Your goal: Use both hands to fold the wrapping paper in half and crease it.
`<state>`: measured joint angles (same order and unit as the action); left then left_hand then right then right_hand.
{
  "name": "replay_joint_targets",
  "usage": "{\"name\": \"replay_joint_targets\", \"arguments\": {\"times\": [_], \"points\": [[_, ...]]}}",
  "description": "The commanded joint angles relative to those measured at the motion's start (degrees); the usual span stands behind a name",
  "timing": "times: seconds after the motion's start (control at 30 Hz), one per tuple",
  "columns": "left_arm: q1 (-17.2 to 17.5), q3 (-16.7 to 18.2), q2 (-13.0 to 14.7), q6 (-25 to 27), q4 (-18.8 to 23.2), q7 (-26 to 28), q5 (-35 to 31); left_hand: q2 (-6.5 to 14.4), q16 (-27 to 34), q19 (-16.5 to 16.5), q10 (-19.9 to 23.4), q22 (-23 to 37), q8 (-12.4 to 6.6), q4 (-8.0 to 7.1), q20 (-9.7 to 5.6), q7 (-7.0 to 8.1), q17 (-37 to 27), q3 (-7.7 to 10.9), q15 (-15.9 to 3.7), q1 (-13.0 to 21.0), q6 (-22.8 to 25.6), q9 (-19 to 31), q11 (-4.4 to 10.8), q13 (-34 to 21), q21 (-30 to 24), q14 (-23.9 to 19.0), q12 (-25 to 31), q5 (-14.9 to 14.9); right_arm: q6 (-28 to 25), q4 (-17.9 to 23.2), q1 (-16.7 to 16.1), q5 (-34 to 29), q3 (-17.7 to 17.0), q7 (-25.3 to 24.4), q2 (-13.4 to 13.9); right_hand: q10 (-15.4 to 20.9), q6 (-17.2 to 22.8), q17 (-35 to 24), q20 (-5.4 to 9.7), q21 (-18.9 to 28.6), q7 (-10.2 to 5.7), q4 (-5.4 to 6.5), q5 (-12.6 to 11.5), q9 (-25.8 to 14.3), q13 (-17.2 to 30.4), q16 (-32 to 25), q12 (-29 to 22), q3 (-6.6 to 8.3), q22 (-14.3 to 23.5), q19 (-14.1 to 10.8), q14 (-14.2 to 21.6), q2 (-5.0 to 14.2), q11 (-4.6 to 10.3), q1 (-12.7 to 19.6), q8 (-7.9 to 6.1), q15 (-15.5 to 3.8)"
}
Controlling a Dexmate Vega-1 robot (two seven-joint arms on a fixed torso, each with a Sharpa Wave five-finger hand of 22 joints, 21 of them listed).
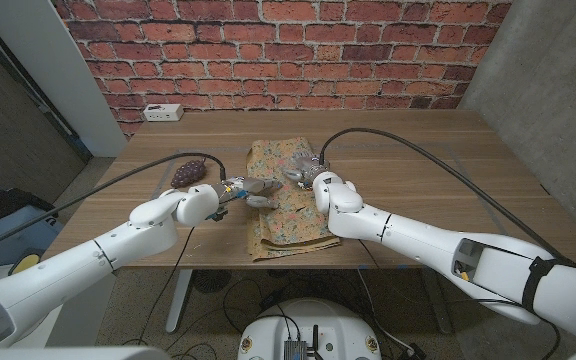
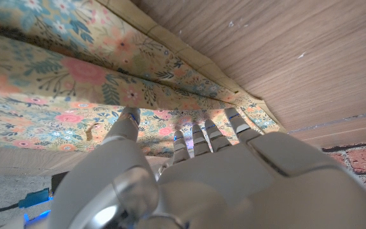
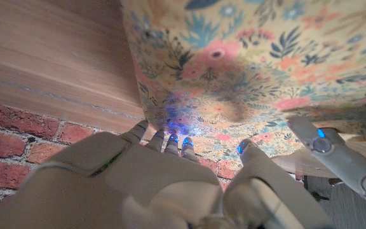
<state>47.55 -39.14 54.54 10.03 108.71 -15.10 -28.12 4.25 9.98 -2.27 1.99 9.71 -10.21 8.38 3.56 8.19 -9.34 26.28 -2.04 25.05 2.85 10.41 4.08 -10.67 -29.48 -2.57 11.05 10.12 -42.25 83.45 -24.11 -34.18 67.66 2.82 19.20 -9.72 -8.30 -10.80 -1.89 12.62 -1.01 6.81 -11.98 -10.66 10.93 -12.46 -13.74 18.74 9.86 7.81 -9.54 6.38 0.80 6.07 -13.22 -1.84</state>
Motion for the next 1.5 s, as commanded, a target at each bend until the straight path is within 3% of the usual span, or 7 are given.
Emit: {"name": "replay_joint_targets", "arguments": {"times": [0.03,0.4,1.0,1.27,1.5], "points": [[0.2,0.3,0.1,-0.3,-0.3,0.1,0.2,0.4,0.3,-0.8,-0.1,0.4,-0.30,-0.03,0.27,0.08,-0.2,-0.35,-1.50,-0.1,-0.4,0.0,0.03,0.0,-0.1,-0.1,0.4,-0.1,-3.8,-5.3,2.7,4.7,3.0,7.9,-1.5,-4.5,-0.6,-0.3,-0.04,-0.5,0.55,0.21,0.1,0.0,0.0,0.3,0.7,0.10,0.1,0.7,-7.9,0.64,-0.58,-0.6,0.54,0.03],[0.1,0.2,0.1,-0.5,-0.3,0.1,0.1,0.4,0.3,-0.9,-0.1,0.4,-0.29,-0.01,0.29,0.14,-0.2,-0.48,-1.51,-0.1,-0.5,0.0,0.03,0.0,0.1,-0.1,0.4,-0.1,-3.6,-4.0,3.4,6.0,3.6,5.9,-0.7,-5.0,-1.2,-0.2,0.13,-0.7,0.36,0.36,0.0,-0.1,0.0,0.6,1.2,0.31,0.1,0.7,-8.2,0.94,-0.92,-0.7,1.13,0.22],[1.0,0.5,0.4,0.0,0.8,0.2,-0.1,0.4,0.3,-1.0,-0.1,0.4,-0.37,0.01,0.19,0.22,-0.2,-0.72,-1.51,-0.1,-0.4,0.0,0.09,0.0,0.4,-0.1,0.4,-0.1,-1.4,1.0,3.0,4.5,-0.5,-4.3,0.3,-4.0,-0.5,0.1,0.11,-0.7,-0.21,-0.20,-0.1,-0.1,0.0,0.7,1.1,0.83,0.1,0.0,-7.3,1.14,-0.53,0.0,1.25,0.09],[1.8,0.9,0.8,0.7,1.8,0.6,0.0,0.4,0.3,-1.1,-0.2,0.4,-0.38,0.01,0.24,0.22,-0.2,-0.82,-1.48,-0.1,-0.5,0.0,0.03,0.0,0.5,-0.1,0.4,-0.1,-0.6,-3.1,4.8,4.8,-1.1,-5.1,-1.9,-3.4,0.1,0.1,0.01,-0.7,-0.44,-0.41,-0.1,-0.1,0.0,0.7,1.1,0.99,0.1,-0.6,-6.8,1.08,-0.48,0.3,1.18,0.03],[2.4,1.2,1.1,1.3,2.5,0.7,-0.1,0.3,0.3,-1.1,-0.1,0.4,-0.40,0.01,0.21,0.27,-0.2,-0.89,-1.50,-0.1,-0.4,0.0,0.08,0.0,0.6,-0.1,0.4,-0.1,-0.3,-10.7,7.3,6.0,-0.1,-4.1,-5.3,-3.0,0.3,0.1,0.00,-0.7,-0.46,-0.48,0.0,-0.1,0.0,0.7,1.0,1.08,0.1,-0.7,-6.6,1.05,-0.39,0.4,1.21,-0.02]]}}
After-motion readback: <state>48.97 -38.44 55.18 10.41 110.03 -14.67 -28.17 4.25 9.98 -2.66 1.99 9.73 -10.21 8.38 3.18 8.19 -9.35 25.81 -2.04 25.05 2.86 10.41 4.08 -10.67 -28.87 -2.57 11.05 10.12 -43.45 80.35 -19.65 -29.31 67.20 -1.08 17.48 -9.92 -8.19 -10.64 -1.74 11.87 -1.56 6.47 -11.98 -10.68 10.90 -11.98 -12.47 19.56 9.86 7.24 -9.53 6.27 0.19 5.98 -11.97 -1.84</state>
